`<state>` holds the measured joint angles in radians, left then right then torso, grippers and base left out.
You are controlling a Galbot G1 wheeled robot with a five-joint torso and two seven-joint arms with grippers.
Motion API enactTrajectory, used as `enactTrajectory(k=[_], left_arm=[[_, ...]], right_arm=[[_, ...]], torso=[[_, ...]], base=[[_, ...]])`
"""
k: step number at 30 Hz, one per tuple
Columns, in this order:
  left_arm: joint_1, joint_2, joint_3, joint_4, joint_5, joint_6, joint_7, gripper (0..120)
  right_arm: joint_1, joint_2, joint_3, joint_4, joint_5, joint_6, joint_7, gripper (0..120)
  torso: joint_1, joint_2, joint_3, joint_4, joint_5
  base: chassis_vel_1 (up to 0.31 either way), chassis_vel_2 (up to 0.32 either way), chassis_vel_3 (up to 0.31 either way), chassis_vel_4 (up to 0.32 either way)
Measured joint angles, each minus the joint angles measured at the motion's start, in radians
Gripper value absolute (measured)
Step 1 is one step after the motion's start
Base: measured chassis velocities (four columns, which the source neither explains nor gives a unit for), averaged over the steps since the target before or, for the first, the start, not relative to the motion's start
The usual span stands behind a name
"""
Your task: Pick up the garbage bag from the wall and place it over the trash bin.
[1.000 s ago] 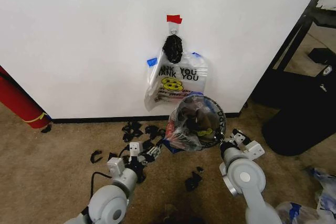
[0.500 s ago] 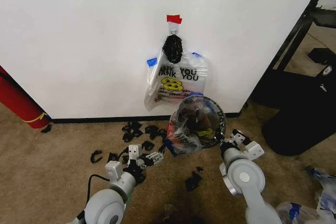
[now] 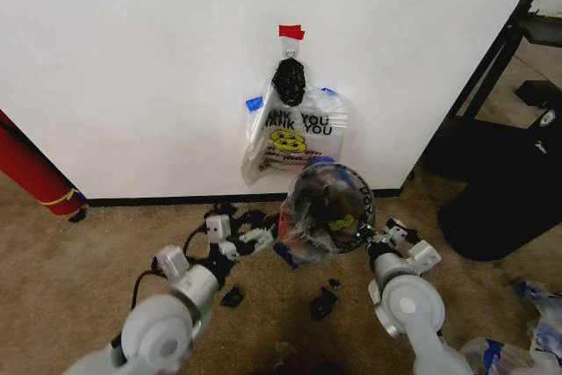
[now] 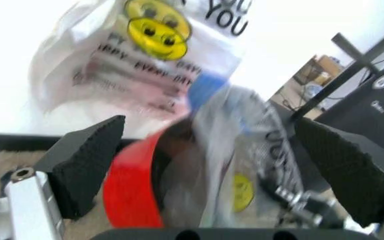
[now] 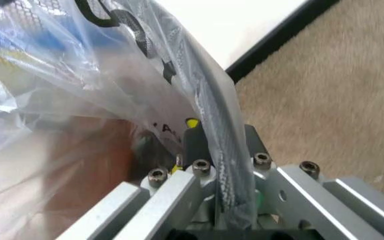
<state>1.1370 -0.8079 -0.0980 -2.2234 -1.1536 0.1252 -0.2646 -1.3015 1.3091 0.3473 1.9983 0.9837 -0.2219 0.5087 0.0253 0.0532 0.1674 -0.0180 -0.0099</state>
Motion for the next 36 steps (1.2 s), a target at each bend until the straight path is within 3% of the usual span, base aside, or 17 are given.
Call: enactTrajectory(k=[5, 9, 15, 36], left_arm=[[-0.119, 0.029, 0.026, 0.032, -0.106, 0.041, 0.014, 100], [-0.196, 0.037, 0.029, 0.083, -0.194, 0.084, 0.040, 100], [-0.283, 0.016, 0.048, 0.167, -0.308, 0.140, 0.075, 100], [-0.314, -0.008, 0.089, 0.276, -0.346, 0.200, 0.209, 97]], right_arm=[[0.002, -0.078, -0.015, -0.056, -0.056, 0.050, -0.124, 0], [0.014, -0.144, -0.035, -0.140, -0.177, 0.150, -0.365, 0], [0.023, -0.175, -0.028, -0.206, -0.195, 0.224, -0.513, 0], [0.031, -0.194, -0.017, -0.211, -0.178, 0.233, -0.531, 0]], torso=[[0.000, 0.000, 0.000, -0.0003, -0.0001], [0.000, 0.000, 0.000, 0.0003, 0.0001], [0.000, 0.000, 0.000, -0.0002, 0.0001], [0.000, 0.000, 0.000, 0.0001, 0.0000]], base=[[0.000, 0.000, 0.000, 0.000], [0.000, 0.000, 0.000, 0.000], [0.000, 0.000, 0.000, 0.000], [0.000, 0.000, 0.000, 0.000]])
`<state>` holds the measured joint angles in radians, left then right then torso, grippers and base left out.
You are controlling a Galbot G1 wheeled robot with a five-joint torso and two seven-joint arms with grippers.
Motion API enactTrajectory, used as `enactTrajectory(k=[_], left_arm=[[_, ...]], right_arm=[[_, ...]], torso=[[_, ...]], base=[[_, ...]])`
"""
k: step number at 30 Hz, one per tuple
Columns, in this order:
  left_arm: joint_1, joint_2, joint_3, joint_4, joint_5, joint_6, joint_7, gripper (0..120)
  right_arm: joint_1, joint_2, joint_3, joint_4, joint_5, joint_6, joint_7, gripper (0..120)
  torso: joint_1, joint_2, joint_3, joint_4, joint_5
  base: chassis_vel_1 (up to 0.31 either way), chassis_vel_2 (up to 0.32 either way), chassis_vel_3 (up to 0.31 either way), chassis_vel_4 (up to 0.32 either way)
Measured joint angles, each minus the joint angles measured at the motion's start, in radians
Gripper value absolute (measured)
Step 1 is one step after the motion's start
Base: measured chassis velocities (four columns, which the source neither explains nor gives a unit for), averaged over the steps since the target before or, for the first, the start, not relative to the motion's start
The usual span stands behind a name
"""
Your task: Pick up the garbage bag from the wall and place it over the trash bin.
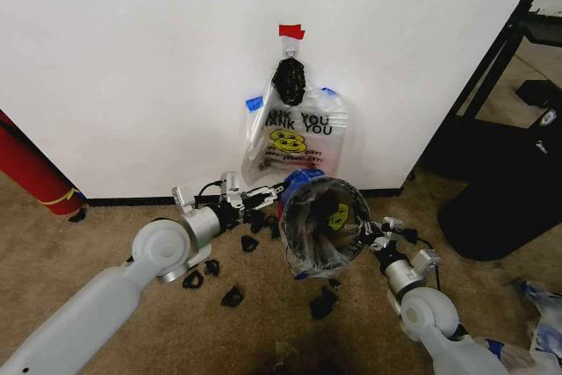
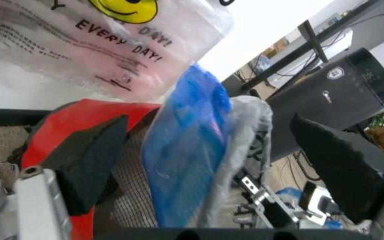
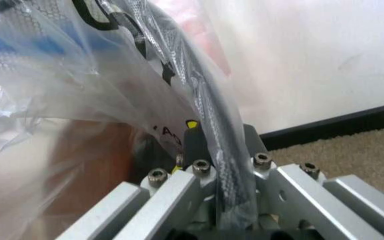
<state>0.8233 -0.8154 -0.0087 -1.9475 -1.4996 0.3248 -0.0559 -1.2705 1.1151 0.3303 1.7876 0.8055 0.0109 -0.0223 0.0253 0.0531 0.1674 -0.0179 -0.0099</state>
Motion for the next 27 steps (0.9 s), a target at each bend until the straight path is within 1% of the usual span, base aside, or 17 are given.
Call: enactTrajectory(k=[4, 6, 7, 10, 12, 13, 15, 17, 18, 20, 22, 24, 26, 27], left_arm=[[-0.023, -0.022, 0.021, 0.023, 0.010, -0.002, -0.001, 86], [-0.025, -0.025, 0.023, 0.026, 0.011, -0.003, -0.001, 84], [-0.029, -0.030, 0.026, 0.032, 0.014, -0.003, -0.002, 81], [-0.034, -0.042, 0.030, 0.050, 0.024, -0.009, -0.008, 65], [-0.034, -0.043, 0.030, 0.053, 0.026, -0.010, -0.009, 63], [-0.035, -0.044, 0.031, 0.059, 0.030, -0.014, -0.010, 56], [-0.035, -0.044, 0.032, 0.068, 0.035, -0.020, -0.010, 49], [-0.037, -0.048, 0.035, 0.080, 0.044, -0.028, -0.012, 38], [-0.038, -0.049, 0.036, 0.083, 0.046, -0.030, -0.014, 35], [-0.039, -0.051, 0.036, 0.086, 0.047, -0.032, -0.015, 34], [-0.042, -0.055, 0.037, 0.094, 0.050, -0.040, -0.025, 20], [-0.042, -0.054, 0.037, 0.097, 0.050, -0.044, -0.027, 14], [-0.042, -0.054, 0.037, 0.098, 0.050, -0.045, -0.028, 12], [-0.043, -0.054, 0.037, 0.103, 0.050, -0.049, -0.031, 4]], right_arm=[[-0.004, 0.000, -0.002, 0.016, 0.005, -0.006, 0.000, 0], [-0.005, 0.000, -0.003, 0.018, 0.006, -0.007, 0.001, 0], [-0.005, 0.000, -0.005, 0.021, 0.007, -0.008, 0.001, 0], [-0.003, -0.001, -0.011, 0.028, 0.012, -0.014, 0.002, 0], [-0.003, -0.001, -0.012, 0.029, 0.013, -0.014, 0.002, 0], [-0.002, -0.002, -0.014, 0.030, 0.014, -0.015, 0.002, 0], [-0.002, -0.002, -0.017, 0.033, 0.015, -0.016, 0.002, 0], [-0.001, 0.000, -0.024, 0.038, 0.016, -0.018, 0.000, 0], [-0.001, 0.000, -0.026, 0.038, 0.016, -0.019, 0.000, 0], [-0.001, 0.000, -0.027, 0.038, 0.016, -0.019, 0.000, 0], [-0.001, 0.000, -0.031, 0.041, 0.017, -0.022, 0.000, 0], [0.000, -0.001, -0.032, 0.041, 0.018, -0.023, 0.000, 0], [0.000, -0.001, -0.032, 0.041, 0.018, -0.023, 0.000, 0], [0.000, -0.001, -0.034, 0.041, 0.019, -0.024, 0.001, 0]], torso=[[0.000, 0.000, 0.000, -0.0003, 0.0000], [0.000, 0.000, 0.000, -0.0003, 0.0000], [0.000, 0.000, 0.000, -0.0003, 0.0000], [0.000, 0.000, 0.000, -0.0001, -0.0001], [0.000, 0.000, 0.000, -0.0001, -0.0001], [0.000, 0.000, 0.000, -0.0002, 0.0000], [0.000, 0.000, 0.000, -0.0001, -0.0001], [0.000, 0.000, 0.000, -0.0001, -0.0001], [0.000, 0.000, 0.000, -0.0001, -0.0001], [0.000, 0.000, 0.000, -0.0001, -0.0001], [0.000, 0.000, 0.000, -0.0002, -0.0001], [0.000, 0.000, 0.000, -0.0001, -0.0001], [0.000, 0.000, 0.000, -0.0001, -0.0001], [0.000, 0.000, 0.000, -0.0001, -0.0001]], base=[[0.000, 0.000, 0.000, 0.000], [0.000, 0.000, 0.000, 0.000], [0.000, 0.000, 0.000, 0.000], [0.000, 0.000, 0.000, 0.000], [0.000, 0.000, 0.000, 0.000], [0.000, 0.000, 0.000, 0.000], [0.000, 0.000, 0.000, 0.000], [0.000, 0.000, 0.000, 0.000], [0.000, 0.000, 0.000, 0.000], [0.000, 0.000, 0.000, 0.000], [0.000, 0.000, 0.000, 0.000], [0.000, 0.000, 0.000, 0.000], [0.000, 0.000, 0.000, 0.000], [0.000, 0.000, 0.000, 0.000]])
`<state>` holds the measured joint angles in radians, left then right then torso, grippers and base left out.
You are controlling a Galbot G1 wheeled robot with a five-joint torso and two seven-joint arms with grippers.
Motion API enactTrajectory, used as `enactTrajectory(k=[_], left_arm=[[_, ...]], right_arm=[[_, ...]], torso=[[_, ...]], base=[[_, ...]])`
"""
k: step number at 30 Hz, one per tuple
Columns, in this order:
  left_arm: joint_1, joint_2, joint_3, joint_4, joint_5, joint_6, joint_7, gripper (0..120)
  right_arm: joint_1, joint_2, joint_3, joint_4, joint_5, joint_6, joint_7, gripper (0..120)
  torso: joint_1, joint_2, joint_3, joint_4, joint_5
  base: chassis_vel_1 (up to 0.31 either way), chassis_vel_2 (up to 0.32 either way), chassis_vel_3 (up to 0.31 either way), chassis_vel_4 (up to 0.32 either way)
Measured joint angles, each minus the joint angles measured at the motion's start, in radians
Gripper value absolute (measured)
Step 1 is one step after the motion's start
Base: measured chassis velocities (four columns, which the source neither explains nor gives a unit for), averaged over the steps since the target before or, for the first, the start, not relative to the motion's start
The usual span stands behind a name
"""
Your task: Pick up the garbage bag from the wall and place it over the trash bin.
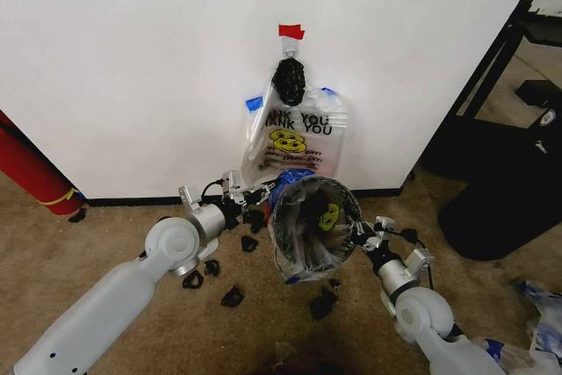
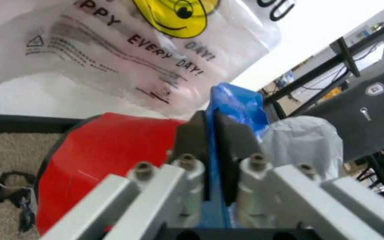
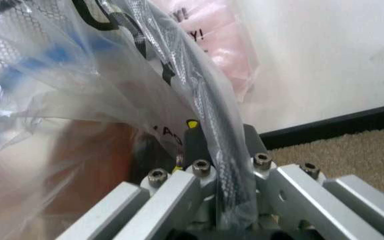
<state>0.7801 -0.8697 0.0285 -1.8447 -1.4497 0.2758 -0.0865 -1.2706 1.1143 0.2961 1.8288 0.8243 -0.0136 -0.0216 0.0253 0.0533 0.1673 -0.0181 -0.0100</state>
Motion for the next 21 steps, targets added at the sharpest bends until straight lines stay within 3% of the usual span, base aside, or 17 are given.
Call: enactTrajectory(k=[1, 21], left_arm=[[-0.001, -0.001, 0.001, 0.004, 0.001, -0.003, -0.002, 0], [-0.025, -0.025, 0.020, 0.101, 0.069, -0.026, -0.003, 0]], right_arm=[[0.000, 0.001, -0.002, 0.000, 0.000, -0.001, 0.000, 0], [0.007, 0.007, -0.018, -0.003, 0.006, 0.012, -0.009, 0]], torso=[[0.000, 0.000, 0.000, 0.0000, 0.0000], [0.000, 0.000, 0.000, -0.0001, 0.0000]], base=[[0.000, 0.000, 0.000, 0.000], [0.000, 0.000, 0.000, 0.000]])
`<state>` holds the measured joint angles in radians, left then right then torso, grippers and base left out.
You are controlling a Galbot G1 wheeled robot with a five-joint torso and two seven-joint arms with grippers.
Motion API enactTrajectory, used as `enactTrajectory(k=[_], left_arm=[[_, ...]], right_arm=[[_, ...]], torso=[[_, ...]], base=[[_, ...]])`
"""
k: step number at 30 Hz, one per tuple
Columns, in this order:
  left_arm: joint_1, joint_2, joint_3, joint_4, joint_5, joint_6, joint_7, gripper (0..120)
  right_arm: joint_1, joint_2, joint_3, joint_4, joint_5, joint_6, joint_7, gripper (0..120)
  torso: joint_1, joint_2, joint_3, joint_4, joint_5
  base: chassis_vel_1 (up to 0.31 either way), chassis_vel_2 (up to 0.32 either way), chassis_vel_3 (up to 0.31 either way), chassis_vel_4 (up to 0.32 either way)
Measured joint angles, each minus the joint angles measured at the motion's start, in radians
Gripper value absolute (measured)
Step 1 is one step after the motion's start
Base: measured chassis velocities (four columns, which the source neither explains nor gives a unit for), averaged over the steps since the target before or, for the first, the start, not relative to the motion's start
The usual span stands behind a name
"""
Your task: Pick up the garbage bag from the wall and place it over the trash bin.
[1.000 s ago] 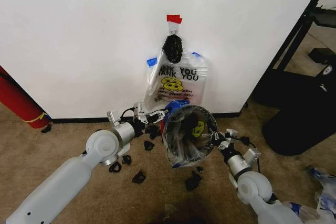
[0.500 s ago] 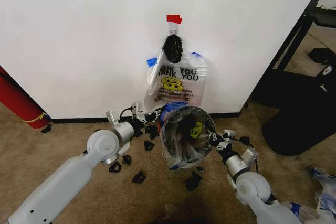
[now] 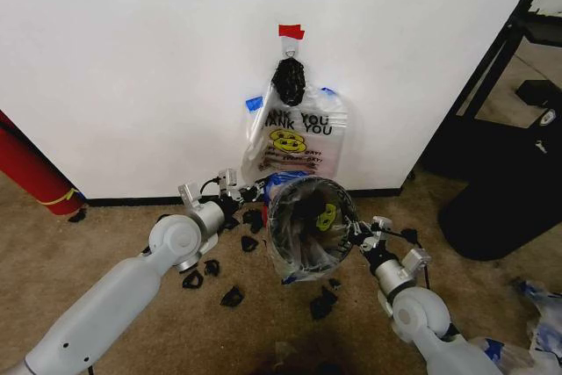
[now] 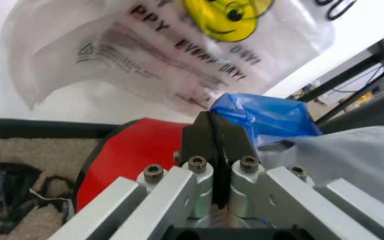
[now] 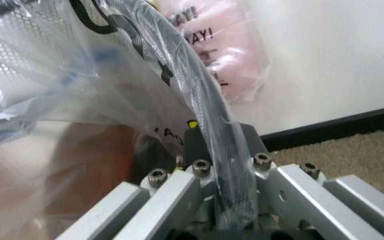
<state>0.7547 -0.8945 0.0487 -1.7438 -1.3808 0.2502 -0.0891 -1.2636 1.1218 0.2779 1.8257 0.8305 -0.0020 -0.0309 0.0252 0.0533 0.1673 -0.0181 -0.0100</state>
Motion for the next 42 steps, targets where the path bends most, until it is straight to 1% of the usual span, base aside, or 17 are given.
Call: enactTrajectory(k=[6, 16, 22, 23, 24, 25, 26, 29, 31, 32, 33, 37, 38, 39, 40, 41, 42], left_arm=[[0.009, -0.013, 0.000, 0.047, 0.025, -0.006, 0.008, 0], [0.028, -0.011, -0.003, 0.043, 0.052, -0.006, 0.010, 0], [0.022, 0.006, -0.018, 0.023, 0.053, 0.008, 0.001, 23], [0.022, 0.006, -0.018, 0.023, 0.053, 0.008, 0.001, 23], [0.022, 0.009, -0.020, 0.021, 0.054, 0.009, 0.000, 28], [0.023, 0.013, -0.023, 0.018, 0.056, 0.011, -0.002, 30], [0.025, 0.019, -0.026, 0.013, 0.060, 0.013, -0.009, 38], [0.028, 0.024, -0.028, 0.010, 0.076, 0.004, -0.035, 46], [0.030, 0.024, -0.029, 0.009, 0.103, -0.015, -0.063, 54], [0.030, 0.024, -0.029, 0.009, 0.103, -0.015, -0.063, 54], [0.036, 0.028, -0.031, 0.000, 0.139, -0.033, -0.089, 61], [0.055, 0.045, -0.036, -0.027, 0.188, -0.042, -0.095, 77], [0.069, 0.049, -0.040, -0.040, 0.210, -0.047, -0.095, 83], [0.069, 0.049, -0.040, -0.040, 0.210, -0.047, -0.095, 83], [0.079, 0.049, -0.046, -0.050, 0.237, -0.060, -0.099, 88], [0.082, 0.049, -0.049, -0.053, 0.246, -0.064, -0.100, 90], [0.101, 0.047, -0.067, -0.074, 0.290, -0.092, -0.106, 94]], right_arm=[[0.004, 0.001, -0.012, 0.012, 0.016, 0.000, -0.007, 0], [0.007, 0.002, -0.012, 0.015, 0.024, -0.001, -0.005, 0], [0.008, 0.009, -0.011, 0.011, 0.025, -0.001, -0.001, 0], [0.008, 0.009, -0.011, 0.011, 0.025, -0.001, -0.001, 0], [0.008, 0.009, -0.011, 0.011, 0.025, -0.001, -0.001, 0], [0.009, 0.009, -0.011, 0.011, 0.026, -0.001, 0.000, 0], [0.010, 0.010, -0.010, 0.012, 0.030, -0.001, 0.005, 0], [0.010, 0.012, -0.010, 0.014, 0.034, -0.003, 0.014, 0], [0.010, 0.014, -0.009, 0.015, 0.033, -0.006, 0.023, 0], [0.010, 0.014, -0.009, 0.015, 0.033, -0.006, 0.023, 0], [0.009, 0.017, -0.009, 0.014, 0.030, -0.010, 0.038, 0], [0.007, 0.020, -0.009, 0.014, 0.028, -0.018, 0.054, 0], [0.006, 0.022, -0.009, 0.021, 0.028, -0.027, 0.071, 0], [0.006, 0.022, -0.009, 0.021, 0.028, -0.027, 0.071, 0], [0.006, 0.023, -0.009, 0.029, 0.030, -0.038, 0.088, 0], [0.005, 0.024, -0.008, 0.032, 0.032, -0.042, 0.095, 0], [0.005, 0.026, -0.007, 0.043, 0.043, -0.062, 0.124, 0]], torso=[[0.000, 0.000, 0.000, 0.0000, 0.0000], [0.000, 0.000, 0.000, 0.0000, -0.0001], [0.000, 0.000, 0.000, 0.0000, 0.0000], [0.000, 0.000, 0.000, 0.0000, 0.0000], [0.000, 0.000, 0.000, 0.0000, 0.0000], [0.000, 0.000, 0.000, 0.0000, 0.0000], [0.000, 0.000, 0.000, 0.0001, 0.0000], [0.000, 0.000, 0.000, 0.0001, 0.0000], [0.000, 0.000, 0.000, 0.0001, 0.0000], [0.000, 0.000, 0.000, 0.0001, 0.0000], [0.000, 0.000, 0.000, 0.0000, -0.0001], [0.000, 0.000, 0.000, 0.0001, 0.0000], [0.000, 0.000, 0.000, 0.0001, 0.0001], [0.000, 0.000, 0.000, 0.0001, 0.0001], [0.000, 0.000, 0.000, 0.0000, -0.0001], [0.000, 0.000, 0.000, 0.0000, -0.0001], [0.000, 0.000, 0.000, -0.0003, 0.0000]], base=[[0.000, 0.000, 0.000, 0.000], [0.000, 0.000, 0.000, 0.000], [0.000, 0.000, 0.000, 0.000], [0.000, 0.000, 0.000, 0.000], [0.000, 0.000, 0.000, 0.000], [0.000, 0.000, 0.000, 0.000], [0.000, 0.000, 0.000, 0.000], [0.000, 0.000, 0.000, 0.000], [0.000, 0.000, 0.000, 0.000], [0.000, 0.000, 0.000, 0.000], [0.000, 0.000, 0.000, 0.000], [0.000, 0.000, 0.000, 0.000], [0.000, 0.000, 0.000, 0.000], [0.000, 0.000, 0.000, 0.000], [0.000, 0.000, 0.000, 0.000], [0.000, 0.000, 0.000, 0.000], [0.000, 0.000, 0.000, 0.000]])
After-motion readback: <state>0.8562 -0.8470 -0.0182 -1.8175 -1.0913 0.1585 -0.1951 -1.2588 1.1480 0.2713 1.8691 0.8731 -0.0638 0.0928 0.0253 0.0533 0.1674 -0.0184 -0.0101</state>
